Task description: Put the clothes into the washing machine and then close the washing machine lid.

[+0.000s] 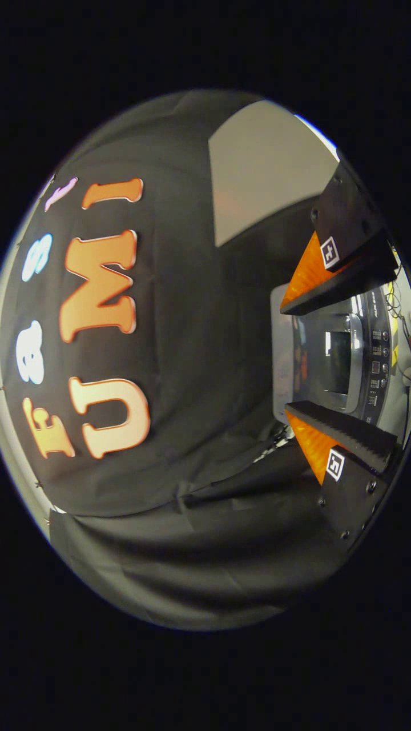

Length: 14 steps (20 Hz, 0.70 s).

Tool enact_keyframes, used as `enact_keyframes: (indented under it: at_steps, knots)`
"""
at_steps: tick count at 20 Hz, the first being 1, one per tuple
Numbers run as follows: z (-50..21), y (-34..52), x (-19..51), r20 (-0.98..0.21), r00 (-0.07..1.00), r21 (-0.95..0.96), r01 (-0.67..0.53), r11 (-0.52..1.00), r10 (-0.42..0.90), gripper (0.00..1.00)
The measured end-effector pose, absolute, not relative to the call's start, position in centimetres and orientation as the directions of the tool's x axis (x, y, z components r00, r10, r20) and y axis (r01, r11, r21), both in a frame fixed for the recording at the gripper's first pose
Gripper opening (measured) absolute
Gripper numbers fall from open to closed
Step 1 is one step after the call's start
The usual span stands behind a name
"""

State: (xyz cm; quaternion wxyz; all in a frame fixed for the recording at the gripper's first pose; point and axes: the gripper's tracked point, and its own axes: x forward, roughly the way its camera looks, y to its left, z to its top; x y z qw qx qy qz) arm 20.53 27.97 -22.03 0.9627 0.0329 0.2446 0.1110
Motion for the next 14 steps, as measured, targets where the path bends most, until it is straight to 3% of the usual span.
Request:
enact_keyframes:
  at_steps: [4,14]
  knots:
    - [-12.0,20.4,18.4,-0.372,0.905,0.093,-0.183,0.979,0.205,0.98]
    - [-1.8,2.6,9.5,-0.213,0.968,0.051,-0.124,0.991,0.132,0.98]
